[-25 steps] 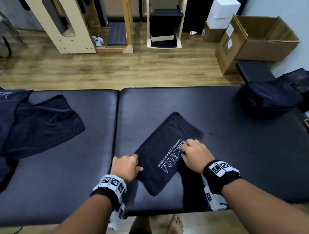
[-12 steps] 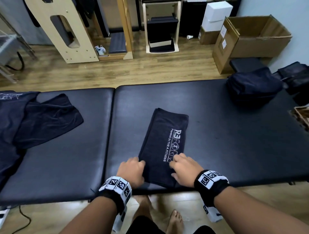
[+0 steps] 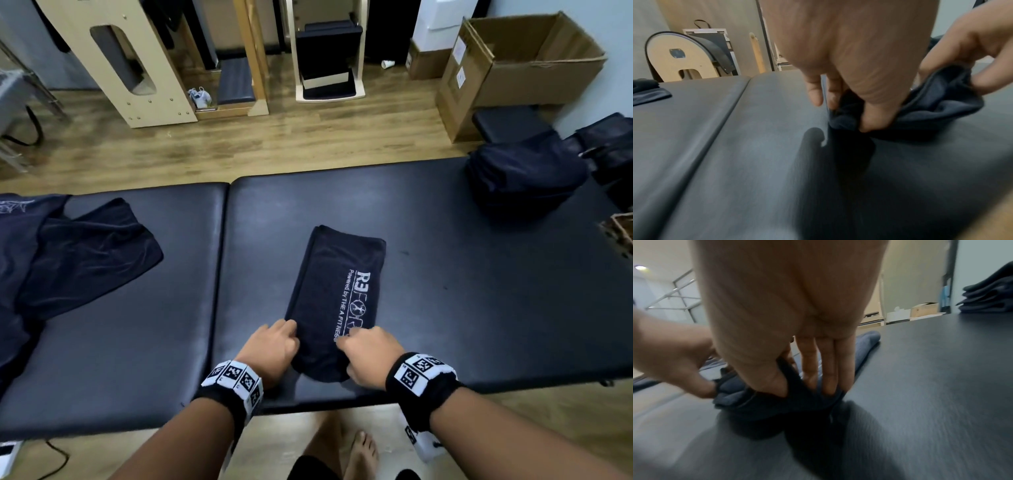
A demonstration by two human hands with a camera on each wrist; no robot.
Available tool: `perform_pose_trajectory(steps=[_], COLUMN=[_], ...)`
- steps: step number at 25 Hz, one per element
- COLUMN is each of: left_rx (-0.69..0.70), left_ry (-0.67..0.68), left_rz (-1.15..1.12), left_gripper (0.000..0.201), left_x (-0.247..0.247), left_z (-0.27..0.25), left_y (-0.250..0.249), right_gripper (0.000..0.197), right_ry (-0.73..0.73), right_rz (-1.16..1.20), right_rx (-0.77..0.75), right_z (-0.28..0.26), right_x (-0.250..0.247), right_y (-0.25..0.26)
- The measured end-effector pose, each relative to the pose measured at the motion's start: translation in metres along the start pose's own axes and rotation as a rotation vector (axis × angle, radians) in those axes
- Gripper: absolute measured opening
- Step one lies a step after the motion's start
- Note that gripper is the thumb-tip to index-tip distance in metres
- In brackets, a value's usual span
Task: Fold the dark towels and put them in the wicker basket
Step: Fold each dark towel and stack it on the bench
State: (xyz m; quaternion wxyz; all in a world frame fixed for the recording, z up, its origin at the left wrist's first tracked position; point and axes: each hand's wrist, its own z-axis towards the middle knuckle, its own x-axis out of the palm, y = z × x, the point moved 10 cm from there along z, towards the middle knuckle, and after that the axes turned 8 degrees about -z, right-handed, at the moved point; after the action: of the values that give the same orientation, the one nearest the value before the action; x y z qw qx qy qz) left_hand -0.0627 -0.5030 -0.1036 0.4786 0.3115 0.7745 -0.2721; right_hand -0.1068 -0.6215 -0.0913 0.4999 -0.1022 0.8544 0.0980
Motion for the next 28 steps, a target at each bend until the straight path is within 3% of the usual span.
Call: perform_pose_trajectory(steps=[4, 7, 12, 15, 19, 21, 23, 25, 26, 28], left_rx=[-0.08, -0.122, -0.243, -0.416, -0.536, -0.542, -0.526, -0.532, -0.549, -0.577], left_ry=[-0.116, -0.197, -0.294, -0.33, -0.083, -0.033, -0.077, -0.17, -0.202, -0.174], left_rz=[-0.45, -0.73, -0.92, -0.899, -0.681, -0.677, -0.781, -0.925, -0.958, -0.926], left_gripper=[0.025, 0.025, 0.026, 0.031, 0.045, 0.04, 0.03, 0.033, 0.033, 0.031], left_x=[-0.055, -0.107, -0.156, -0.147, -0.098, -0.08, -0.074, -0.073, -0.072, -0.068], left_z=[0.035, 0.07, 0.137, 0.156, 0.157, 0.157, 0.158, 0.154, 0.152, 0.15], left_y=[0.029, 0.051, 0.084, 0.104, 0.096, 0.095, 0.1, 0.111, 0.116, 0.12], right_gripper=[0.01, 0.013, 0.022, 0.033, 0.038, 0.034, 0.027, 0.023, 0.025, 0.038], right_ry=[0.035, -0.067, -0.267, -0.173, -0.051, -0.15, -0.325, -0.483, -0.488, -0.292], right_rz=[0.396, 0.581, 0.753, 0.7, 0.71, 0.751, 0.806, 0.863, 0.865, 0.787], right_rx=[0.204, 0.37, 0.644, 0.702, 0.732, 0.84, 0.922, 0.934, 0.939, 0.962], right_z=[0.003, 0.001, 0.02, 0.042, 0.063, 0.062, 0.059, 0.057, 0.058, 0.065], right_x=[-0.014, -0.037, -0.071, -0.056, -0.028, -0.027, -0.035, -0.048, -0.049, -0.041], right_y=[-0.061, -0.113, -0.192, -0.206, -0.195, -0.199, -0.205, -0.208, -0.21, -0.211])
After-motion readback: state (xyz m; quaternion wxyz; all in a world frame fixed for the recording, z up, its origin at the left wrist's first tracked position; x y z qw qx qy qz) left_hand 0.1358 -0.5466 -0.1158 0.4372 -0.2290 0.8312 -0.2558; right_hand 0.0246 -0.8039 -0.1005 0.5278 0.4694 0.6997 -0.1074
